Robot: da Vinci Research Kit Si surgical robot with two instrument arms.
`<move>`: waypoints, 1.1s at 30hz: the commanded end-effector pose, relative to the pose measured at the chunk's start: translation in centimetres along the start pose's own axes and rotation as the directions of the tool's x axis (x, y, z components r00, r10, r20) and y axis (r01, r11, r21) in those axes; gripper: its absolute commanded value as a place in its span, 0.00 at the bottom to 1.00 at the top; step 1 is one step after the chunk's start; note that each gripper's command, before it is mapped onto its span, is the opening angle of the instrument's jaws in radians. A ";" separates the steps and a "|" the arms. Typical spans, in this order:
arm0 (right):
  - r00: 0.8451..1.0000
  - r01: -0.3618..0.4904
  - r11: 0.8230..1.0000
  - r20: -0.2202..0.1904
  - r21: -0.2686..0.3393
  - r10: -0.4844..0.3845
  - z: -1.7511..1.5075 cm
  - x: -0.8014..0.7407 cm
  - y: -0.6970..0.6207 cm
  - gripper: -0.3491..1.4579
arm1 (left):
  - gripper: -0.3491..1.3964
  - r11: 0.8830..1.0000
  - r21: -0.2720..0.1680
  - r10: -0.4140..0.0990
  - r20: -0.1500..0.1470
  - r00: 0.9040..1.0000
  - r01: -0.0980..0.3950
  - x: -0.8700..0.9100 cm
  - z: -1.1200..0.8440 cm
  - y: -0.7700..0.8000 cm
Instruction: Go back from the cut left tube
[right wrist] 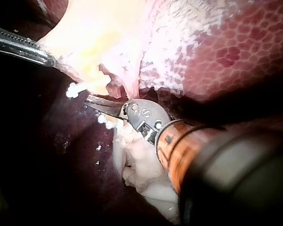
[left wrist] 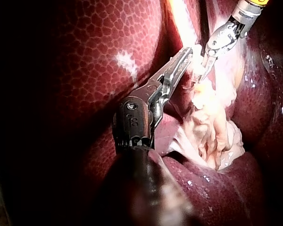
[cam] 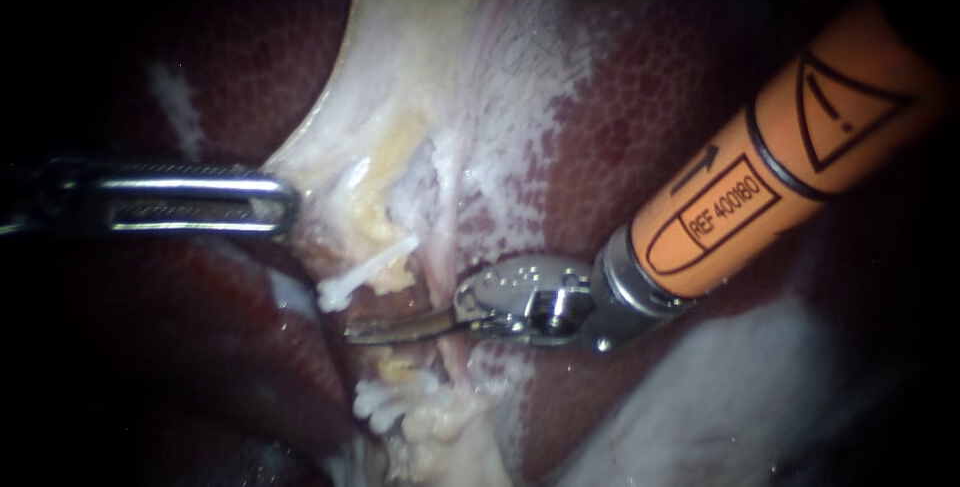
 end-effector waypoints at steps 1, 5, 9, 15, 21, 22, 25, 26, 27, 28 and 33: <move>1.000 0.000 1.000 0.001 0.001 0.000 -0.01 0.00 0.00 0.00 | 0.00 1.000 0.000 0.000 0.000 1.000 0.000 0.01 0.00 0.00; 1.000 0.001 1.000 0.000 -0.001 -0.001 -0.02 -0.01 -0.01 0.00 | 0.00 1.000 0.000 0.000 0.000 1.000 0.000 0.01 0.00 0.00; 1.000 0.002 1.000 0.002 0.004 -0.002 -0.04 -0.02 -0.02 0.00 | 0.00 1.000 0.000 0.000 0.000 1.000 0.000 0.01 0.00 0.00; 1.000 0.002 1.000 0.002 0.005 -0.002 -0.06 -0.03 -0.03 0.29 | 0.00 1.000 0.000 0.000 0.000 1.000 0.000 0.01 0.00 0.00; 1.000 -0.003 1.000 -0.007 0.007 0.003 -0.06 -0.03 -0.03 0.40 | 0.00 1.000 0.000 0.000 0.000 1.000 0.000 0.01 0.00 0.00; 1.000 0.003 1.000 -0.010 0.007 -0.002 -0.06 -0.03 -0.03 0.41 | 0.00 1.000 0.000 0.000 0.000 1.000 0.000 0.01 0.00 0.00; 1.000 0.014 1.000 -0.016 0.009 -0.014 -0.06 -0.01 -0.03 0.45 | 0.00 1.000 0.000 0.000 0.000 1.000 0.000 0.01 0.00 0.01; 1.000 0.025 1.000 -0.019 0.009 -0.025 -0.06 -0.01 -0.03 0.46 | 0.00 1.000 0.000 0.000 0.000 1.000 0.000 0.01 0.00 0.01; 0.999 0.025 1.000 -0.025 0.011 -0.025 -0.07 0.00 -0.03 0.46 | 0.00 1.000 0.000 0.000 0.000 1.000 0.000 0.01 0.00 0.01; 0.999 0.025 1.000 -0.028 0.011 -0.025 -0.07 0.00 -0.03 0.46 | 0.00 1.000 0.000 0.000 0.000 1.000 0.000 0.01 0.00 0.01; 0.999 0.036 0.999 -0.028 0.012 -0.036 -0.08 0.02 -0.05 0.45 | 0.00 1.000 0.000 0.000 0.000 1.000 0.000 0.01 0.01 0.01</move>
